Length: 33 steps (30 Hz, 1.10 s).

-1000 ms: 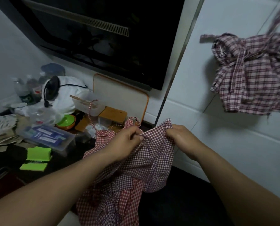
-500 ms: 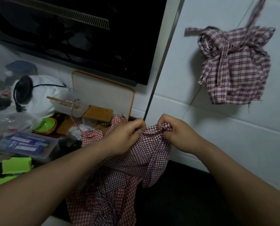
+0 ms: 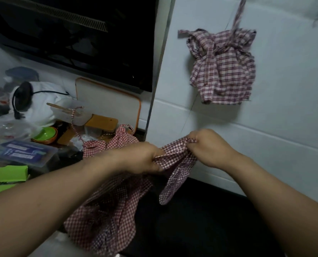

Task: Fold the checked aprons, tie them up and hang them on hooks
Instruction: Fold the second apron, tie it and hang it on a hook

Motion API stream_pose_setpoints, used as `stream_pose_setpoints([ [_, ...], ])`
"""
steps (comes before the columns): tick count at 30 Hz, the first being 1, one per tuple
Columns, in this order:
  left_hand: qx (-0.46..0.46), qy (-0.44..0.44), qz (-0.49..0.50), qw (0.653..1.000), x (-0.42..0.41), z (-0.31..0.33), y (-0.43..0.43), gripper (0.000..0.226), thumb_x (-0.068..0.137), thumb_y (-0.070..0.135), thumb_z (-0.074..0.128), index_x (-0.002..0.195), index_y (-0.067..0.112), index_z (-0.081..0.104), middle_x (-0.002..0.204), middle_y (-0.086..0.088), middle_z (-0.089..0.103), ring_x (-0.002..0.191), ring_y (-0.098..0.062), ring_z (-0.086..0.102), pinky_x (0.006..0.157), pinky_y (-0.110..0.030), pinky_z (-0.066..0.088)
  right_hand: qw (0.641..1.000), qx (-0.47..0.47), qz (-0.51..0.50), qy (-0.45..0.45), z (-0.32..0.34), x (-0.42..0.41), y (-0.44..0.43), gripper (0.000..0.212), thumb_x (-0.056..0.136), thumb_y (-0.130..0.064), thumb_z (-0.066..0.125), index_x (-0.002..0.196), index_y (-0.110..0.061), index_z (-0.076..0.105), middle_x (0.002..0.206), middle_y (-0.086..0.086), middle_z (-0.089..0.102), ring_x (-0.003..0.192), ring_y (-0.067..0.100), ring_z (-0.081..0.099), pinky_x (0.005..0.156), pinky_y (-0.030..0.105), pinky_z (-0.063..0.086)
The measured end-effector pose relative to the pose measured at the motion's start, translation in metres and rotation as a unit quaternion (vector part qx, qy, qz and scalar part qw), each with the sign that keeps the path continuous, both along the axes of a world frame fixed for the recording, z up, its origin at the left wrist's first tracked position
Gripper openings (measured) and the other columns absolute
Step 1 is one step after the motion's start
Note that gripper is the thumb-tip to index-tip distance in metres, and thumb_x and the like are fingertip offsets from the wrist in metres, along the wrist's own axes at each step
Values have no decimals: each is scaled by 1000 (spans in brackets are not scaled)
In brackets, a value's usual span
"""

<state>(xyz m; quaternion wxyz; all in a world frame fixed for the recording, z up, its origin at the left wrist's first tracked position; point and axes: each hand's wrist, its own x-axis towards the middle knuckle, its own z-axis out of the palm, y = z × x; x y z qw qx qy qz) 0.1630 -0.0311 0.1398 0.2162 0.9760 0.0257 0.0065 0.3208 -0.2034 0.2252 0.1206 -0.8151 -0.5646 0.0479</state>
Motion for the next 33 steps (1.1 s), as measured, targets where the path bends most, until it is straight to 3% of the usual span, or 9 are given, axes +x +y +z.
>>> stream_pose_setpoints([
  [3, 109, 103, 54, 987, 5, -7, -25, 23, 94, 46, 63, 89, 26, 56, 86, 3, 63, 82, -24, 65, 67, -33, 44, 998, 54, 4, -41, 36, 19, -41, 32, 86, -10, 58, 56, -12, 46, 57, 1, 55, 62, 27, 57, 60, 39, 40],
  [6, 153, 152, 134, 967, 3, -14, -38, 30, 93, 49, 64, 101, 20, 63, 102, -10, 71, 92, -31, 68, 73, -34, 50, 994, 78, -27, -73, 63, 49, -92, 31, 86, -11, 56, 57, -9, 47, 57, 8, 55, 61, 30, 55, 59, 40, 38],
  [11, 191, 109, 216, 951, 6, 7, -65, 34, 92, 48, 64, 104, 17, 67, 108, -8, 72, 98, -29, 68, 72, -32, 42, 993, 46, -94, -51, 54, 104, -182, 20, 92, -8, 54, 78, -1, 68, 81, 16, 70, 81, 34, 65, 75, 45, 52],
  [14, 129, 37, 255, 958, 16, 31, -84, 27, 90, 40, 57, 96, 16, 68, 100, -9, 67, 93, -33, 66, 72, -36, 50, 993, 2, -117, -12, 31, 120, -218, 24, 96, -25, 59, 95, -9, 76, 100, 5, 75, 96, 26, 67, 88, 40, 53],
  [16, 78, -5, 267, 960, 26, 46, -96, 18, 95, 29, 58, 92, 13, 68, 97, -10, 64, 92, -33, 63, 71, -35, 44, 989, -7, -146, 13, 18, 124, -229, 35, 95, -35, 60, 79, -5, 70, 83, 9, 71, 81, 27, 65, 72, 36, 50],
  [20, 52, -23, 285, 957, 37, 59, -110, 14, 98, 24, 60, 93, 12, 67, 98, -9, 66, 87, -28, 60, 72, -33, 42, 986, -13, -168, 3, -4, 133, -251, 41, 92, -23, 64, 54, -15, 52, 69, 10, 60, 71, 27, 58, 54, 30, 36],
  [26, 220, 160, 261, 926, 19, 17, -108, 20, 92, 24, 53, 107, 22, 66, 112, -3, 70, 96, -26, 66, 81, -35, 52, 980, -18, -198, -10, -50, 149, -267, 21, 88, -9, 55, 84, -3, 75, 98, 19, 75, 90, 34, 69, 70, 33, 45],
  [29, 252, 227, 264, 903, 10, 0, -95, 8, 84, 19, 57, 89, 21, 62, 102, -2, 73, 93, -22, 67, 95, -43, 51, 969, -14, -245, -12, -71, 155, -278, 24, 87, -7, 52, 86, -7, 77, 102, 17, 75, 89, 34, 69, 71, 32, 48],
  [33, 320, 167, 295, 885, -4, -8, -56, 23, 78, 37, 60, 99, 31, 66, 90, 7, 69, 89, -20, 66, 95, -45, 48, 958, 22, -286, -18, -84, 170, -296, 25, 92, -10, 53, 77, -9, 73, 96, 19, 73, 81, 33, 67, 65, 33, 45],
])
